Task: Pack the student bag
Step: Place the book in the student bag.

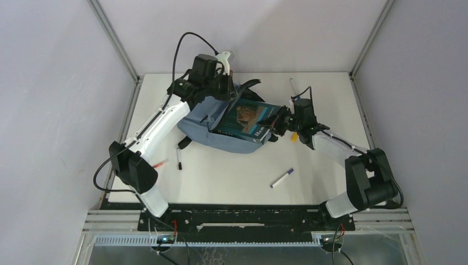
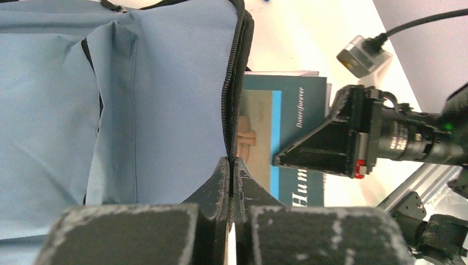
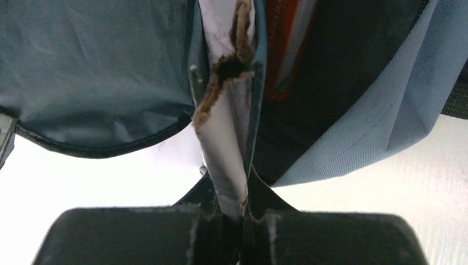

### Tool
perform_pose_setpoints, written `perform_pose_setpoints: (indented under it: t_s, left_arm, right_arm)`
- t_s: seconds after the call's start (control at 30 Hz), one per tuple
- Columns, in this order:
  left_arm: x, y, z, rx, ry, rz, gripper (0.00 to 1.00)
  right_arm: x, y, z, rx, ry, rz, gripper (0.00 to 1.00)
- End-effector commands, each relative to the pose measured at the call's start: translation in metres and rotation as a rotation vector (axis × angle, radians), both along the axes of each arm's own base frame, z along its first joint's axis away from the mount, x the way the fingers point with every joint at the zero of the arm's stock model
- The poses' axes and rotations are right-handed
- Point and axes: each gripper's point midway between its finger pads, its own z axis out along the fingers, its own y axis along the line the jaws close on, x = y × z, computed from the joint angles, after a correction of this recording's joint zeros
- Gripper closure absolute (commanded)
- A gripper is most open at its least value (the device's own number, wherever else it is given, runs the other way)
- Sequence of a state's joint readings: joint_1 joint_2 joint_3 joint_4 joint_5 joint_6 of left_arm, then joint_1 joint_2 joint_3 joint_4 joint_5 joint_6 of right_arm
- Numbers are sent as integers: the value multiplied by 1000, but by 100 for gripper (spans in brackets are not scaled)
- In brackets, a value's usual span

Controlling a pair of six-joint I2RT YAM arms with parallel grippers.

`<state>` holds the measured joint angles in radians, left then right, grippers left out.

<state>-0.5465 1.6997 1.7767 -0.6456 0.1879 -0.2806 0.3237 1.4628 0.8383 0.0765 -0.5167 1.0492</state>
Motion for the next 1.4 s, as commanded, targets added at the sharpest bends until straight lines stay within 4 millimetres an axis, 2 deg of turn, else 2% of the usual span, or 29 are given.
perform_pose_setpoints:
  t_s: [0.0,0.17,0.33,0.6,0.73,1.13,1.27,1.37]
  left_arm:
    - [-10,-9,42,-105,-95,-65,100]
    - [-13,-7,43,-106,-105,-68,100]
    - [-14,-3,42,-92,-113,-59,100]
    - [-13,1,42,-88,-122,-55,100]
    - [-14,1,40,-89,-122,-66,100]
    - [-23,-1,41,-118,-114,-97,100]
    - [-24,2,41,-114,-120,-91,100]
    - [-26,4,40,-113,-120,-89,100]
  right_arm:
    - [13,16,16,40,-76,28,100]
    - [15,20,9,47,-62,38,100]
    - [9,21,23,64,-91,60,100]
    - [-15,31,43,119,-117,181,100]
    - [-18,32,44,127,-120,206,100]
    - [0,31,8,77,-48,132,100]
    - [11,23,11,41,-74,52,100]
    - [20,25,14,66,-94,32,100]
